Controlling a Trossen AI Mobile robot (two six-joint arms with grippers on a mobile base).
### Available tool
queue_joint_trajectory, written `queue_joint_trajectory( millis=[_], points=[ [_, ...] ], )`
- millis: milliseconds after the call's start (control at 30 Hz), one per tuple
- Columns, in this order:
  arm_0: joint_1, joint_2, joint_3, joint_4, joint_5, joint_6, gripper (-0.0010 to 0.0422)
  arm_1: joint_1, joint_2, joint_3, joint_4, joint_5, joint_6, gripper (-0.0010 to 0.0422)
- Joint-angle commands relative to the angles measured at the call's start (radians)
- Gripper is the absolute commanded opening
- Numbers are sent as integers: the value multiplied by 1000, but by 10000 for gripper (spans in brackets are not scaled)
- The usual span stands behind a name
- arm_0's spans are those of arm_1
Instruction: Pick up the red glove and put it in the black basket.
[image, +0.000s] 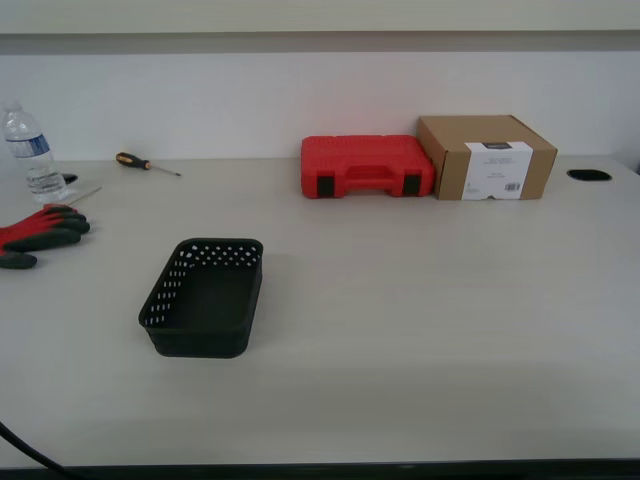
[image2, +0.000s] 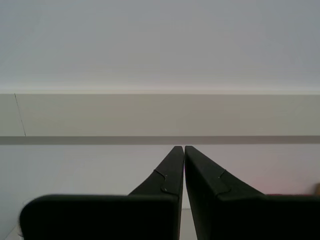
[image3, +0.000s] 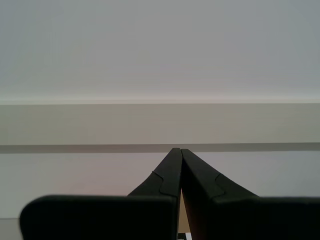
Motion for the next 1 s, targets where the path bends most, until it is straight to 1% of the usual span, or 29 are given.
queue_joint_trajectory(
  millis=[33,167,300,367,433,567,633,767,833,867,933,1000],
  points=[
    [0,0,1,3,0,3,0,1,8,1,-68,-56,26,0],
    [0,0,1,2,0,3,0,2,39,-1,-148,-180,80,0],
    [0,0,1,3,0,3,0,4,78,-2,-167,-251,107,7],
    [0,0,1,2,0,3,0,6,101,-2,-167,-277,106,24],
    [0,0,1,2,0,3,0,7,127,-2,-167,-301,106,53],
    [0,0,1,2,0,3,0,8,182,-2,-175,-302,98,162],
    [0,0,1,2,0,3,0,11,206,-2,-175,-322,101,220],
    [0,0,1,2,0,3,0,29,281,-2,-184,-465,127,348],
    [0,0,1,2,0,3,0,55,334,2,-202,-516,133,410],
    [0,0,1,2,0,3,0,71,360,5,-209,-529,138,408],
    [0,0,1,2,0,3,0,106,417,10,-213,-535,140,361],
    [0,0,1,2,0,2,0,147,475,18,-212,-535,133,302]
  ],
)
